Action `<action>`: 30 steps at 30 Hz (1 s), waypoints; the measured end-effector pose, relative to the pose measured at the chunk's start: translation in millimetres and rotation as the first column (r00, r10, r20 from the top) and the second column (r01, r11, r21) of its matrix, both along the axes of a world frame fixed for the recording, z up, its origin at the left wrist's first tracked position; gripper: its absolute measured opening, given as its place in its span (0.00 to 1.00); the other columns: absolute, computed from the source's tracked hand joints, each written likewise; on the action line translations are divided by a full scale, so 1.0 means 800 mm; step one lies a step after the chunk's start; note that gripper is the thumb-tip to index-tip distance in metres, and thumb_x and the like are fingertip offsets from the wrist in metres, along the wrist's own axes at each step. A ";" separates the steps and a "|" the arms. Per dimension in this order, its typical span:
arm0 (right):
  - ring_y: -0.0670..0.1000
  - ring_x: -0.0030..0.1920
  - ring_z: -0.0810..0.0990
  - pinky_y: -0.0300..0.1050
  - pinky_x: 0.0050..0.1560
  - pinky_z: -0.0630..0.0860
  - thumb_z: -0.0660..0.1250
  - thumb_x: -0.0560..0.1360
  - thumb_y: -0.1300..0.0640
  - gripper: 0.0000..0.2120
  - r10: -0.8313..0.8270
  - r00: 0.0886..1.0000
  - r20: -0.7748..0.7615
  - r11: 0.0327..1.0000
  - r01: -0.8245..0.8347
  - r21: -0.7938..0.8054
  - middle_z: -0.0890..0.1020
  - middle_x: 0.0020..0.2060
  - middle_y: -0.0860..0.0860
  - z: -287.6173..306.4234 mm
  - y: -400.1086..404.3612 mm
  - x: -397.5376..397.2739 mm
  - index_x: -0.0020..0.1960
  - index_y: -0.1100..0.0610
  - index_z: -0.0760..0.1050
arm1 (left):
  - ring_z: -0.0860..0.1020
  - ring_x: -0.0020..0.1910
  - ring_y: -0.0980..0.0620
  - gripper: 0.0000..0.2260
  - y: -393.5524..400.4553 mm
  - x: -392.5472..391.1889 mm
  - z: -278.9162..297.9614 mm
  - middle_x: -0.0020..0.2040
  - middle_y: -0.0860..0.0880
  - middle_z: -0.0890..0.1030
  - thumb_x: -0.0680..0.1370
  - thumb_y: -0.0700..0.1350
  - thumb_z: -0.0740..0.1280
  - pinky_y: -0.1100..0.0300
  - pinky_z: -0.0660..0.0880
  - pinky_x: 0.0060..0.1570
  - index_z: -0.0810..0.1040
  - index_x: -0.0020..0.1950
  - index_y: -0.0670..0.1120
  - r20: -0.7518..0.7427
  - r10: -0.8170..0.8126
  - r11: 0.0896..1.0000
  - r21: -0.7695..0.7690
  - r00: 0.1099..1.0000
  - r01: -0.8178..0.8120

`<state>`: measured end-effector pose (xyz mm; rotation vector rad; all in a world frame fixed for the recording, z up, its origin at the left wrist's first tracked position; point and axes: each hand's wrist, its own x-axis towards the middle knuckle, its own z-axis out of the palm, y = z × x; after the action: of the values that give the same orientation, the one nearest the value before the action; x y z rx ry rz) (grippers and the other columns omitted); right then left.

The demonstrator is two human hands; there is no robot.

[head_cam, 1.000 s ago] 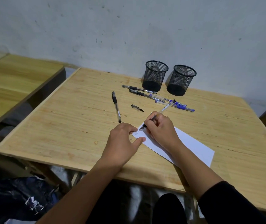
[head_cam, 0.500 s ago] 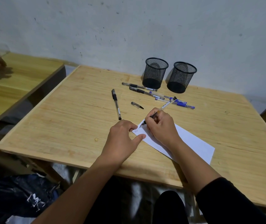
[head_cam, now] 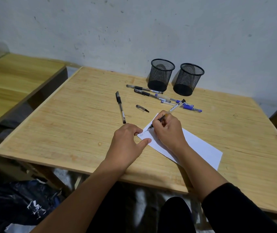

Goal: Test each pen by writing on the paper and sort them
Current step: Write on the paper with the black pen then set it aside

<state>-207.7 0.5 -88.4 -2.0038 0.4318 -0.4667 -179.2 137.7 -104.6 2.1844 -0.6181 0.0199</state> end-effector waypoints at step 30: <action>0.47 0.26 0.75 0.37 0.23 0.66 0.61 0.78 0.57 0.06 -0.145 0.989 -0.006 0.915 0.137 0.379 0.81 0.35 0.54 0.047 -0.043 0.000 0.42 0.53 0.72 | 0.75 0.51 0.48 0.08 -0.064 0.113 0.037 0.53 0.45 0.80 0.76 0.42 0.66 0.55 0.74 0.48 0.79 0.55 0.46 0.052 -0.103 0.954 0.287 0.993 0.084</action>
<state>-208.0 -33.5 -50.5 -1.5982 0.6073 -0.4556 -88.5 86.7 -74.7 2.4368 -0.8032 -0.0504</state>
